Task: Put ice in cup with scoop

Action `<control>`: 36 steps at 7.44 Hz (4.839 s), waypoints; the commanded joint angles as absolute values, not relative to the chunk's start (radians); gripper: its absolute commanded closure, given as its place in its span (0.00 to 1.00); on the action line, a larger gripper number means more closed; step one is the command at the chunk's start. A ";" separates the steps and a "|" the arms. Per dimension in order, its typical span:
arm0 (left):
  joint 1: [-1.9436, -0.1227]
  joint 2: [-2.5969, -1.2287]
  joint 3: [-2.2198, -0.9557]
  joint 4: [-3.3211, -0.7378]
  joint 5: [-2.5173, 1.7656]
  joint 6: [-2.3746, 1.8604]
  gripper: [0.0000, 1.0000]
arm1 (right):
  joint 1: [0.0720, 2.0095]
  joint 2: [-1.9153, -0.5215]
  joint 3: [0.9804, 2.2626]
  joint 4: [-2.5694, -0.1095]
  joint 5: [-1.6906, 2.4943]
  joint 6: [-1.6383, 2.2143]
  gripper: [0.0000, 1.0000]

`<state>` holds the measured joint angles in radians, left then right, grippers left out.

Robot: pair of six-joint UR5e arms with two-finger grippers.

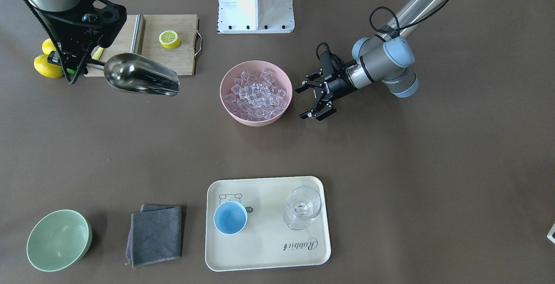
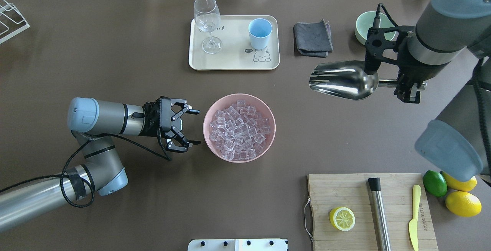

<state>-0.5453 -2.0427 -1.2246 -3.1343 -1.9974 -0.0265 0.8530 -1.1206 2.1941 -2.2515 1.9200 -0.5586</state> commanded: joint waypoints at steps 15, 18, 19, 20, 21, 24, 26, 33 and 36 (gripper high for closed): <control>-0.508 -2.106 -1.180 -3.132 -2.051 -0.110 0.02 | 0.526 -0.586 1.620 -2.629 1.692 -0.520 1.00; -0.508 -2.106 -1.180 -3.132 -2.051 -0.110 0.02 | 0.509 -0.586 1.592 -2.584 1.697 -0.474 1.00; -0.508 -2.106 -1.180 -3.134 -2.051 -0.110 0.02 | 0.509 -0.580 1.582 -2.568 1.698 -0.462 1.00; -0.508 -2.106 -1.180 -3.132 -2.051 -0.110 0.02 | 0.508 -0.572 1.553 -2.527 1.703 -0.457 1.00; -0.508 -2.106 -1.180 -3.132 -2.051 -0.110 0.02 | 0.508 -0.571 1.533 -2.482 1.706 -0.430 1.00; -0.508 -2.106 -1.180 -3.132 -2.051 -0.109 0.02 | 0.496 -0.572 1.528 -2.396 1.739 -0.320 1.00; -0.506 -2.105 -1.180 -3.132 -2.051 -0.109 0.02 | 0.492 -0.586 1.549 -2.375 1.755 -0.291 1.00; -0.506 -2.103 -1.178 -3.132 -2.052 -0.107 0.02 | 0.492 -0.689 1.660 -2.201 1.787 -0.157 1.00; -0.506 -2.103 -1.175 -3.132 -2.056 -0.106 0.02 | 0.492 -0.735 1.715 -2.137 1.790 -0.089 1.00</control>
